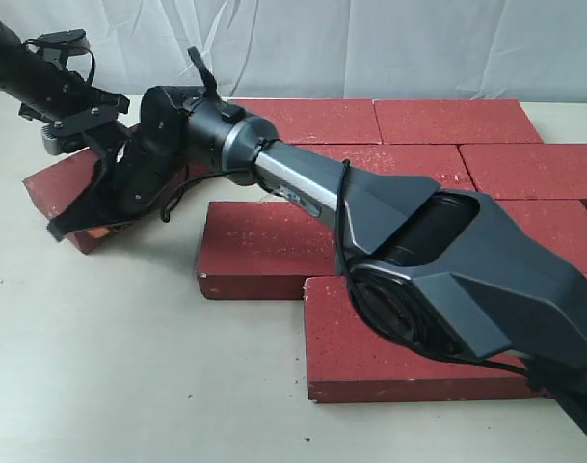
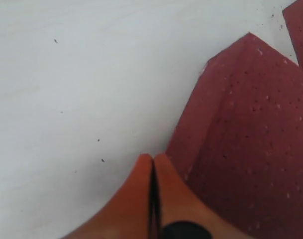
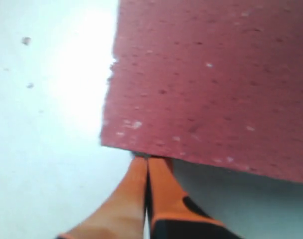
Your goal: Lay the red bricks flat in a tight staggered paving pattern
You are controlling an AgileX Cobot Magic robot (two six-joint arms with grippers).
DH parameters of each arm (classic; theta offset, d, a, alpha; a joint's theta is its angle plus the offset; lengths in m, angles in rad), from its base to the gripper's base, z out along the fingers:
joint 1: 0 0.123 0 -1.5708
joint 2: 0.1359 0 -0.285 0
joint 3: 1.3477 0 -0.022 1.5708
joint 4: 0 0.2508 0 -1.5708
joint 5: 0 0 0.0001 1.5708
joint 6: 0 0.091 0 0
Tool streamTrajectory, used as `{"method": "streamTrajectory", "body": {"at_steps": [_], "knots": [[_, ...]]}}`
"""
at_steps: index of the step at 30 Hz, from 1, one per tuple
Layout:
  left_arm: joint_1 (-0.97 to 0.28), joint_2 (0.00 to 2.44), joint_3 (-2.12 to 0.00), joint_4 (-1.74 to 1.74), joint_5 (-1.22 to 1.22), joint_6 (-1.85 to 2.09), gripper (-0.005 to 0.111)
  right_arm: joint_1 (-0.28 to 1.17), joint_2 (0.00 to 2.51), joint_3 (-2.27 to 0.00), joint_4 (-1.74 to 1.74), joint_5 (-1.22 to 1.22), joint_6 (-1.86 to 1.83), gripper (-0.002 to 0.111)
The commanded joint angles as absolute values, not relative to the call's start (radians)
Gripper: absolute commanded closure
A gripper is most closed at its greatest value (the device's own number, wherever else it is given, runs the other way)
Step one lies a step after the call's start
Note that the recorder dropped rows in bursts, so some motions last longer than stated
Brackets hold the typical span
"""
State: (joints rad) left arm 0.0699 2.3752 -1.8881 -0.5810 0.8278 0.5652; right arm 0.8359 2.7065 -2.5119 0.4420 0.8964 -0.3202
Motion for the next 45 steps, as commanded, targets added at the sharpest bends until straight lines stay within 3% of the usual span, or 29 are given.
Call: {"method": "streamTrajectory", "body": {"at_steps": [1,9,17,26,35,45], "knots": [[0.103,2.368,-1.891,-0.623,0.896,0.568,0.107,0.892,2.697,-2.518,0.555,0.863,-0.367,0.109],[0.240,2.294,-1.891,-0.642,0.925,0.605,0.107,0.908,2.618,-2.518,0.511,0.965,-0.418,0.109],[0.276,2.225,-1.851,-0.573,0.992,0.459,0.107,0.775,2.528,-2.518,-0.176,1.095,-0.060,0.109],[0.272,1.995,-1.516,-0.466,0.882,0.401,0.107,0.612,2.590,-2.514,0.039,1.024,-0.054,0.109],[0.244,1.933,-1.221,-0.480,0.735,0.401,0.107,0.607,2.646,-2.514,0.069,0.984,-0.127,0.109],[0.214,1.930,-1.117,-0.515,0.651,0.408,0.107,0.610,2.679,-2.514,0.106,0.979,-0.161,0.109]]}}
